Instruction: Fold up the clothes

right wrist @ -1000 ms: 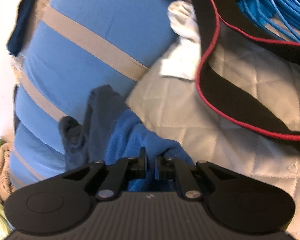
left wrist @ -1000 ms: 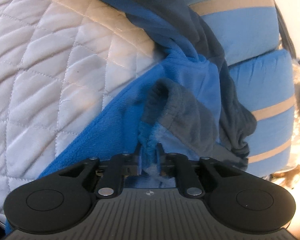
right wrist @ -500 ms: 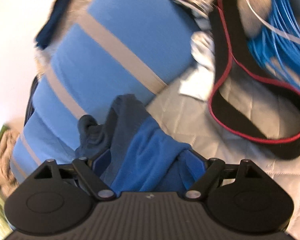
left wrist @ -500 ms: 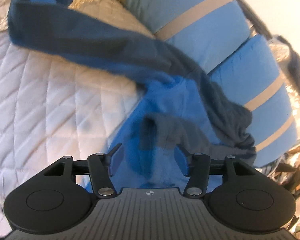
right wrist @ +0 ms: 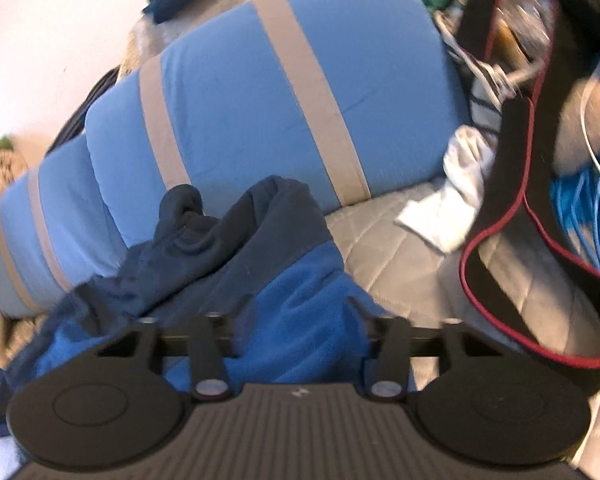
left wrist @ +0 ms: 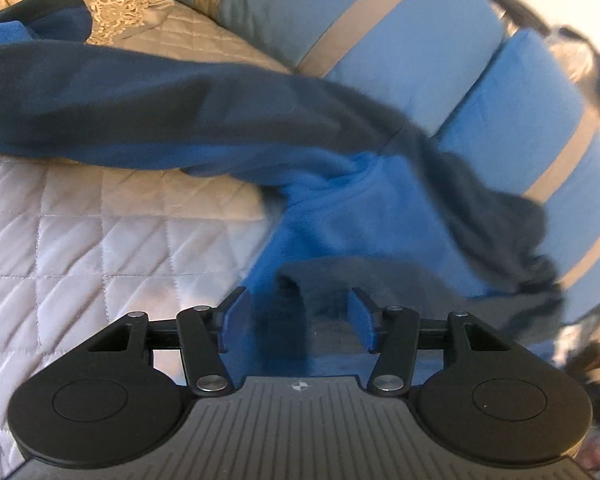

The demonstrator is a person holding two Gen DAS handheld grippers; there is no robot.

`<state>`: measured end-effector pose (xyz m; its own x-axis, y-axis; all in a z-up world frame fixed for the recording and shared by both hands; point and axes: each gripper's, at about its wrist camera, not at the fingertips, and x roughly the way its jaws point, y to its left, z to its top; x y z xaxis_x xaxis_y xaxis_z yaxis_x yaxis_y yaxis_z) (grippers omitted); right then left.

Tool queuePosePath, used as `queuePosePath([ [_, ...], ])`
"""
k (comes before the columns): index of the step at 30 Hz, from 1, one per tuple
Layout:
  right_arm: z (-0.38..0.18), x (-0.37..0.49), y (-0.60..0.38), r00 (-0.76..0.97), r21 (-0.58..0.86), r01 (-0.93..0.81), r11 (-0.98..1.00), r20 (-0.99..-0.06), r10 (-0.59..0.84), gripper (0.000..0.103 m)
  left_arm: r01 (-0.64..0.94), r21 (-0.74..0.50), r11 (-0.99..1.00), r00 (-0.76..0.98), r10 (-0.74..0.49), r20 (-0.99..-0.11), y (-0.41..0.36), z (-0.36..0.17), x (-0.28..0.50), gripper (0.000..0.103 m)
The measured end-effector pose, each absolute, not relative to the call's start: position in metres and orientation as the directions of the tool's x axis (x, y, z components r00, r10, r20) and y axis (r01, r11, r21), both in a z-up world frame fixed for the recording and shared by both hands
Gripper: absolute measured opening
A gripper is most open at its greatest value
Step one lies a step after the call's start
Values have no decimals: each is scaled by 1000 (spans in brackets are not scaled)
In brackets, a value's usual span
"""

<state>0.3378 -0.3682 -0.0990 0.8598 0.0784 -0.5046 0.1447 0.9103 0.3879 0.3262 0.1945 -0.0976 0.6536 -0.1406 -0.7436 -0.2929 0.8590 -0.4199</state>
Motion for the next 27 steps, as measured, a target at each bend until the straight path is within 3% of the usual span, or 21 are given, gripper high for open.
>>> queuePosePath([
  [3, -100, 354, -360, 864, 318, 149, 936, -502, 33, 25, -301, -359, 884, 632, -97, -769, 191, -104, 329, 50],
  [15, -110, 454, -346, 854, 173, 148, 974, -519, -37, 21, -296, -316, 902, 603, -80, -794, 190, -109, 336, 52],
  [18, -122, 470, -352, 828, 170, 200, 965, -556, -74, 31, -297, -319, 900, 602, -82, -794, 190, -110, 337, 52],
  [20, -130, 477, -358, 816, 180, 219, 959, -573, -79, 32, -301, -323, 897, 601, -85, -795, 191, -110, 338, 52],
  [24, -129, 468, -362, 831, 207, 212, 955, -553, -65, 35, -316, -338, 887, 600, -89, -795, 191, -109, 337, 52],
  [27, -124, 456, -368, 838, 253, 240, 937, -541, -69, 44, -332, -348, 877, 598, -89, -796, 192, -107, 336, 55],
])
